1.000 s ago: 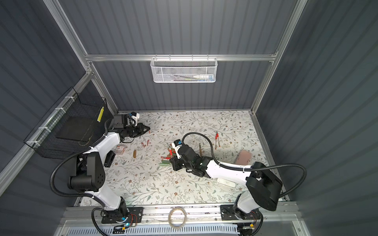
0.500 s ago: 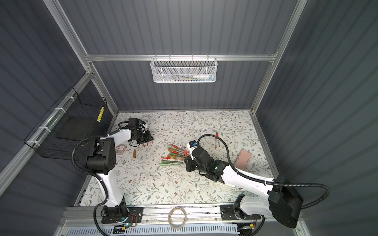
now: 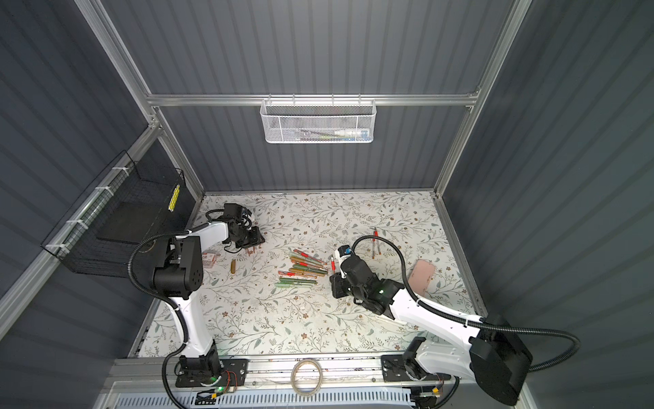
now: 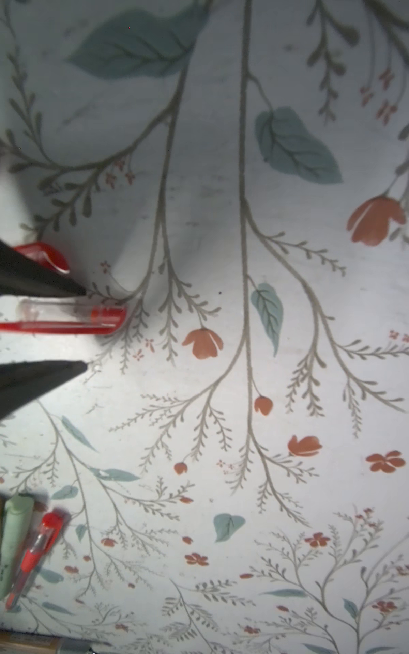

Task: Remove pen caps from pens
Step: Place the pen cap at the top-left of the table, then place the pen at the top-center of the table.

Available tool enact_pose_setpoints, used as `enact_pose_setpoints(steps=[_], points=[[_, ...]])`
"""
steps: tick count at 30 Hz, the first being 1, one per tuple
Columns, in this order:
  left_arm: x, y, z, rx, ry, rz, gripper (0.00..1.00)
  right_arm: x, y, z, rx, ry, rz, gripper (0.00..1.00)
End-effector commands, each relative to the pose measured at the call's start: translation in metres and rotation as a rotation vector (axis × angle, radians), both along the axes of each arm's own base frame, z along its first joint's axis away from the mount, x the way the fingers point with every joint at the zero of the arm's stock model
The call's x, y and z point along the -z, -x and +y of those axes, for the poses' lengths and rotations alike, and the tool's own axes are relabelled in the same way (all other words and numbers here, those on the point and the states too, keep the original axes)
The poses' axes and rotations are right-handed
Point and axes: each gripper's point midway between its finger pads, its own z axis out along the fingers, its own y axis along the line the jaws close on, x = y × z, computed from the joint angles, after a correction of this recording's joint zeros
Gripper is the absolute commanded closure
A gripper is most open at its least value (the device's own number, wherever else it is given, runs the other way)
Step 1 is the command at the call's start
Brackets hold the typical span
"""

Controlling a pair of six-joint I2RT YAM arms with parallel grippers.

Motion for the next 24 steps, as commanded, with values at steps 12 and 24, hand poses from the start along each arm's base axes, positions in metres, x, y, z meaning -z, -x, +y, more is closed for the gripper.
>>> enact_pose_setpoints(steps=[12, 24], points=[[-0.1, 0.022, -0.006, 0.024, 0.022, -0.223, 0.52, -0.032, -0.041, -0.072, 0.127, 0.062, 0.016, 1.0], [-0.193, 0.081, -0.006, 0.158, 0.051, -0.541, 0.26, -0.028, -0.117, -0.129, 0.27, 0.154, 0.066, 1.0]])
